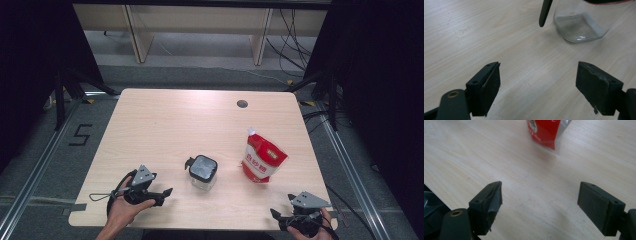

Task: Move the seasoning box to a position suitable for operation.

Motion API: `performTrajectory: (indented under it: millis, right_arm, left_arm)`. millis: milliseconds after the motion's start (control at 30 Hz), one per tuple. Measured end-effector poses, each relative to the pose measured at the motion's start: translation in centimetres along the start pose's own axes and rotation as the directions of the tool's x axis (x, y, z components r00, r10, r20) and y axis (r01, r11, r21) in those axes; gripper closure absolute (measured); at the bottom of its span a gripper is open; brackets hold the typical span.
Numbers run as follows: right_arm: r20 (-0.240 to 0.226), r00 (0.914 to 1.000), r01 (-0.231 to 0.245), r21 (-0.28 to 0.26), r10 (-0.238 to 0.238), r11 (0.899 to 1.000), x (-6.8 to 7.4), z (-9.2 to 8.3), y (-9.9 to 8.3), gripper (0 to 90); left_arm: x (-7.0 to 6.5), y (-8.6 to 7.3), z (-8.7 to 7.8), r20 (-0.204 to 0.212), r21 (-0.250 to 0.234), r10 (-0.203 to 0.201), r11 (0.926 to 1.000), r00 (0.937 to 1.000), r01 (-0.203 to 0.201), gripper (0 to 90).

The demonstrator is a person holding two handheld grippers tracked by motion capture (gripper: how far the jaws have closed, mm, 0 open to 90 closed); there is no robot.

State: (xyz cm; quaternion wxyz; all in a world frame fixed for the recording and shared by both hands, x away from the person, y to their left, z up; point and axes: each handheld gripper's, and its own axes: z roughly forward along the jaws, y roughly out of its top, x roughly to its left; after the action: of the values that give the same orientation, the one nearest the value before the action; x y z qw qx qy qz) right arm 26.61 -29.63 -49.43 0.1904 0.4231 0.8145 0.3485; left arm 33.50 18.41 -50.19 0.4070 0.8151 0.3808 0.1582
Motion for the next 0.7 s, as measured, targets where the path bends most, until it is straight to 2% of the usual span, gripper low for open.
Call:
performTrajectory:
  millis: [33,67,100,133,167,200,267,300,333,367,400,467,500,533,567,633,700]
  right_arm:
    - [0.013,0.9996,0.024,-0.013,-0.023,1.0,-0.2,0.1,-0.1,20.8]
    - [0.009,0.9998,0.016,-0.005,-0.016,1.0,-0.2,0.0,0.0,20.7]
    - [0.009,0.9998,0.016,-0.005,-0.016,1.0,-0.2,0.0,0.0,20.7]
    - [0.01,0.9999,0.012,-0.002,-0.012,1.0,-0.2,0.0,0.0,20.3]
    - [0.011,0.9997,-0.02,0.005,0.02,1.0,0.1,-0.1,-0.1,20.1]
    - [0.015,0.9999,0.009,-0.007,-0.009,1.0,-0.2,-0.1,0.0,20.0]
    - [0.012,0.9999,0.005,-0.009,-0.005,1.0,-0.2,-0.1,0.0,19.7]
    - [0.003,0.9998,-0.022,-0.01,0.022,1.0,0.0,0.0,-0.1,18.9]
    - [0.003,1.0,0.0,-0.016,0.0,1.0,-0.2,0.0,0.0,18.9]
    - [0.003,1.0,0.0,-0.016,0.0,1.0,-0.2,0.0,0.0,18.9]
    - [0.008,1.0,0.001,-0.012,-0.001,1.0,-0.2,-0.1,0.0,18.8]
    - [0.007,1.0,0.0,-0.014,0.0,1.0,-0.2,-0.1,0.0,18.7]
    - [0.004,1.0,-0.005,-0.009,0.005,1.0,-0.2,-0.1,0.0,18.8]
    - [-0.001,0.9999,-0.012,-0.004,0.012,1.0,-0.2,-0.1,0.0,18.7]
    - [-0.001,0.9999,-0.012,-0.004,0.012,1.0,-0.2,-0.1,0.0,18.7]
    - [0.011,0.9999,-0.002,-0.015,0.002,1.0,-0.3,-0.1,0.0,19.0]
    - [-0.001,0.9999,-0.017,-0.006,0.017,1.0,-0.2,-0.1,0.0,19.1]
  left_arm:
    - [0.2,0.1,-0.1,-0.002,0.0,0.025,0.9997,0.9997,-0.025,19.3]
    - [0.1,0.1,0.1,0.001,-0.02,-0.001,0.9998,1.0,0.001,19.4]
    - [0.1,0.1,0.1,0.001,-0.02,-0.001,0.9998,1.0,0.001,19.4]
    - [0.0,0.1,0.2,0.004,-0.031,-0.029,0.9991,0.9996,0.029,19.4]
    - [0.4,0.2,0.1,0.002,-0.008,0.024,0.9997,0.9997,-0.024,19.5]
    - [0.5,0.3,0.2,0.004,-0.01,0.015,0.9998,0.9999,-0.015,19.6]
    - [0.5,0.4,0.3,0.002,-0.021,0.0,0.9998,1.0,0.0,19.7]
    - [0.5,0.6,0.5,0.001,-0.041,-0.013,0.9991,0.9999,0.013,20.0]
    - [0.5,0.7,0.6,0.002,-0.058,-0.027,0.9979,0.9996,0.027,20.2]
    - [0.5,0.7,0.6,0.002,-0.058,-0.027,0.9979,0.9996,0.027,20.2]
    - [0.7,1.0,0.8,0.001,-0.044,-0.007,0.999,1.0,0.007,20.0]
    - [0.5,1.1,1.0,0.001,-0.05,-0.02,0.9986,0.9998,0.02,19.9]
    - [0.7,1.2,1.0,0.005,-0.036,0.005,0.9993,1.0,-0.004,19.9]
    - [0.6,1.3,1.0,0.007,-0.028,0.006,0.9996,1.0,-0.006,19.9]
    - [0.5,1.4,1.2,0.01,-0.052,-0.012,0.9986,0.9999,0.012,19.9]
    - [0.8,1.9,1.4,0.002,-0.081,0.03,0.9963,0.9996,-0.029,19.3]
    - [0.8,2.2,1.5,-0.006,-0.079,0.028,0.9965,0.9996,-0.029,19.0]
